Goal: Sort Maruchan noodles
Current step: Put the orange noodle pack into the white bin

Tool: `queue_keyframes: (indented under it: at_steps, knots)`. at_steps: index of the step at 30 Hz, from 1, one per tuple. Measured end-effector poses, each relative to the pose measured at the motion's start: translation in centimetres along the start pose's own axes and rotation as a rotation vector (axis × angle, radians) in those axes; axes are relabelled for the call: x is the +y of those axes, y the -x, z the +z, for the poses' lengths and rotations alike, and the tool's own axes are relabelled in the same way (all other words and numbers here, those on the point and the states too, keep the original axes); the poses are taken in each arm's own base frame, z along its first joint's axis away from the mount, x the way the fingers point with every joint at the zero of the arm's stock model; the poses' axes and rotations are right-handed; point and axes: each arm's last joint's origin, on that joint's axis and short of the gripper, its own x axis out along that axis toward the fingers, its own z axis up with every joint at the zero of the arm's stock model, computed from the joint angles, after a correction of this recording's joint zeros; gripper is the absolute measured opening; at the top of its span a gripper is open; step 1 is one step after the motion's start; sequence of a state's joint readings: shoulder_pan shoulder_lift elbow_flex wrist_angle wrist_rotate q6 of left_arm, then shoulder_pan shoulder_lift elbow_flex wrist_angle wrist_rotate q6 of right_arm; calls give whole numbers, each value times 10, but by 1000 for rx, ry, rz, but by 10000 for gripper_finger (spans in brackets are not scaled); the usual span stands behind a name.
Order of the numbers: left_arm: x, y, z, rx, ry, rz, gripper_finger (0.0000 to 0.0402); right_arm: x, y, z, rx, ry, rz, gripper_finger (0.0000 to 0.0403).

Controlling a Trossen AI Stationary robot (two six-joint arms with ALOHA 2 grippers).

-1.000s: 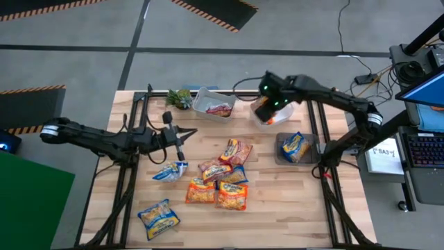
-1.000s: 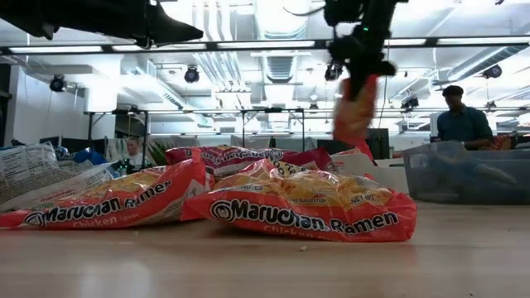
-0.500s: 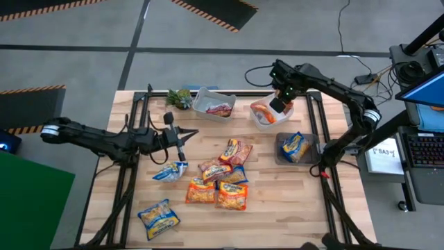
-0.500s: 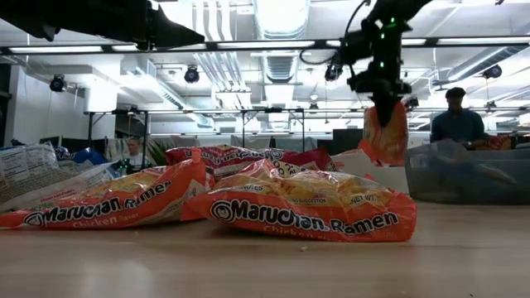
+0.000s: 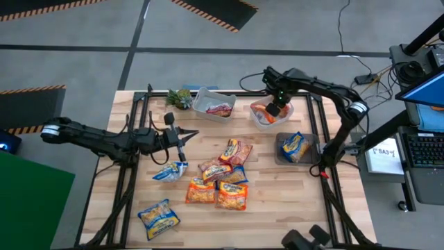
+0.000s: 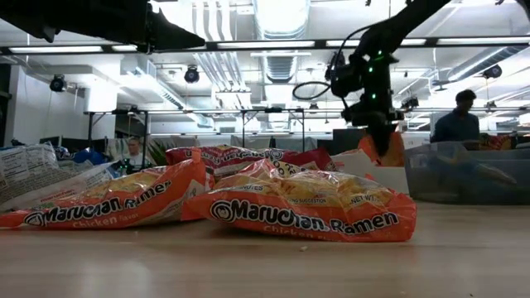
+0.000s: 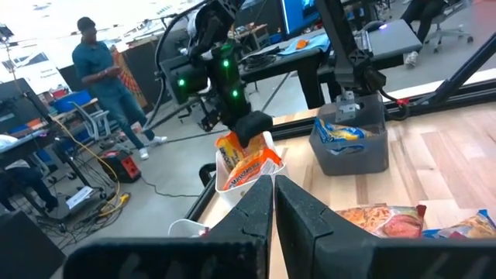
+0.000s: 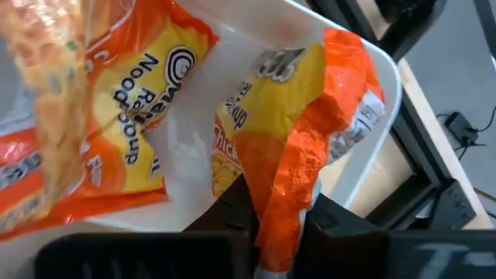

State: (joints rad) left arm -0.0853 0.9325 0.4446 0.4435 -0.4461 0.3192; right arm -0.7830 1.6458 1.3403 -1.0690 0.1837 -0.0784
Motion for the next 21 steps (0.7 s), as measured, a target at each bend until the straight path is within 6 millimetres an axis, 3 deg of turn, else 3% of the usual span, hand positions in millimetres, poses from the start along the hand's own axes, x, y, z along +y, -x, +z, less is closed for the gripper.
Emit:
queue_keyframes:
  at_steps: [8,21]
  knots:
    - [-1,0,-3,30,8,-9,0,-7,-6,2,22,-45,-44,79]
    - [-1,0,-3,30,34,-9,0,-26,-2,-5,42,-126,-93,84]
